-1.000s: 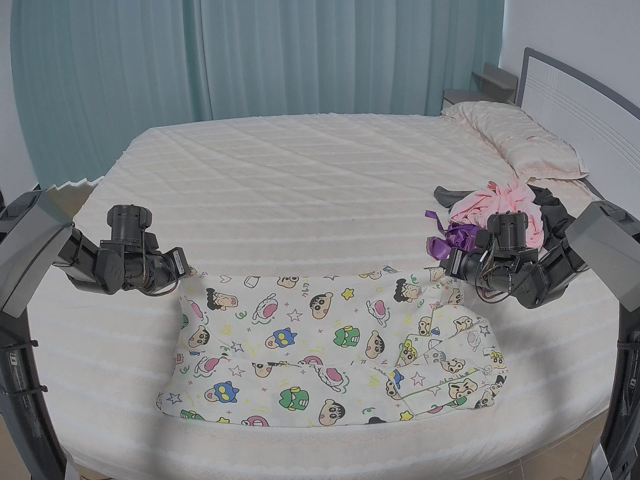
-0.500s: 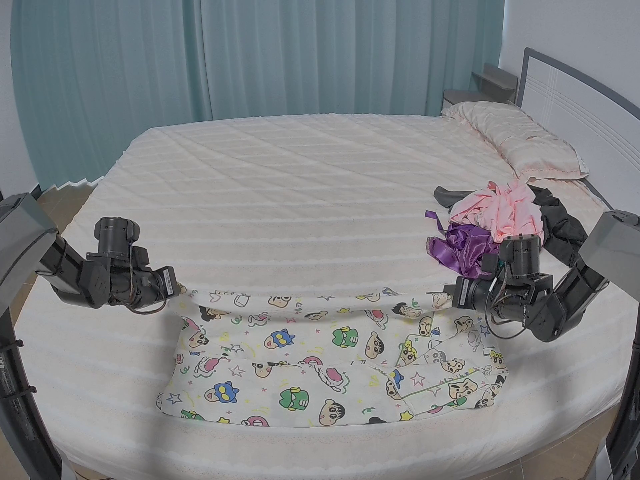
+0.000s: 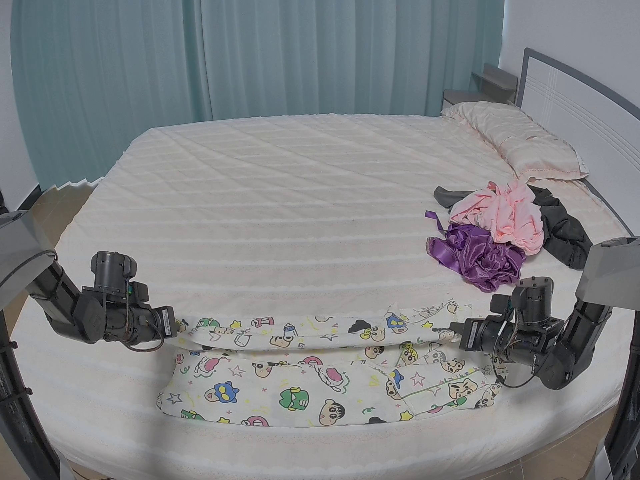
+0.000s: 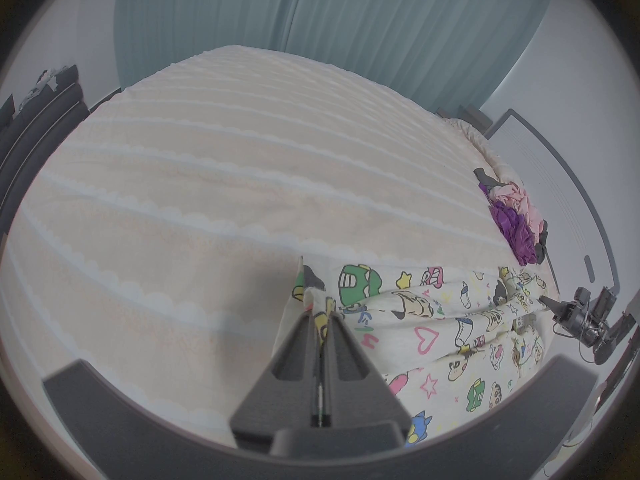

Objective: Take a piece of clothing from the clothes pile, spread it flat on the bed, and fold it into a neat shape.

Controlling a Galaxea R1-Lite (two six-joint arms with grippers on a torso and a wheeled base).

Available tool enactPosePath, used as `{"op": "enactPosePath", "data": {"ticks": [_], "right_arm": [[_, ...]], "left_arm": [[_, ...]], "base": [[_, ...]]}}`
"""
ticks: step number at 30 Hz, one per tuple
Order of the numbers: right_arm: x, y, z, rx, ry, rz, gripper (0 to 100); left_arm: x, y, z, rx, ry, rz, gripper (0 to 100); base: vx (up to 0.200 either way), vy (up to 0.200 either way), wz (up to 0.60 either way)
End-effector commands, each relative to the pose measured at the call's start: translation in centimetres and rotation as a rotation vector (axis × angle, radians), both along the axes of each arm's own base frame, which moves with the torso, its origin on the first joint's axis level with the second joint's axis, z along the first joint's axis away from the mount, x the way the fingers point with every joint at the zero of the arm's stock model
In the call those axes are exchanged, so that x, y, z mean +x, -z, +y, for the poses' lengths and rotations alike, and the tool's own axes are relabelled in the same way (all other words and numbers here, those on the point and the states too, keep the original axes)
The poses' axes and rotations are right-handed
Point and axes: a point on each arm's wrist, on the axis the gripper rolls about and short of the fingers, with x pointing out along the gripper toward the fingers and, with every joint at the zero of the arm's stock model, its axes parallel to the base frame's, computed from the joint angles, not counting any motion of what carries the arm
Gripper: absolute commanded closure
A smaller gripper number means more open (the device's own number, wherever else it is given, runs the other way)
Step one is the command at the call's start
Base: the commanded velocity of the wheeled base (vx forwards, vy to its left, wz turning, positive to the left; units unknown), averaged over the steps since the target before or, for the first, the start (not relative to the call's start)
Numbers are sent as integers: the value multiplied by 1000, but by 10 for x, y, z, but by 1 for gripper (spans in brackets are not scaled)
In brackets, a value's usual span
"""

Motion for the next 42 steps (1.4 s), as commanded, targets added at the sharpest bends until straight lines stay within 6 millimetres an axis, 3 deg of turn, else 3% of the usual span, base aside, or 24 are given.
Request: {"op": "enactPosePath", "data": {"ticks": [1,8,9,24,30,42], "right_arm": [[-13,22,-3,-16,0,76,100],[-24,41,-6,-8,7,78,100],[-24,43,-6,2,13,76,0],[-41,11,-24,219,165,28,0],[-39,16,-23,279,202,68,0],[-22,38,-18,421,285,152,0]], "left_arm": [[-11,10,-2,-3,7,32,100],[-17,23,-3,-4,9,43,100],[-18,26,-4,-4,12,44,0],[-42,31,6,-65,-33,32,0],[-43,9,15,-255,-152,-21,0],[-46,14,18,-375,-239,37,0]], "base": [[0,0,0],[0,0,0],[0,0,0],[0,0,0],[0,0,0],[0,0,0]]}}
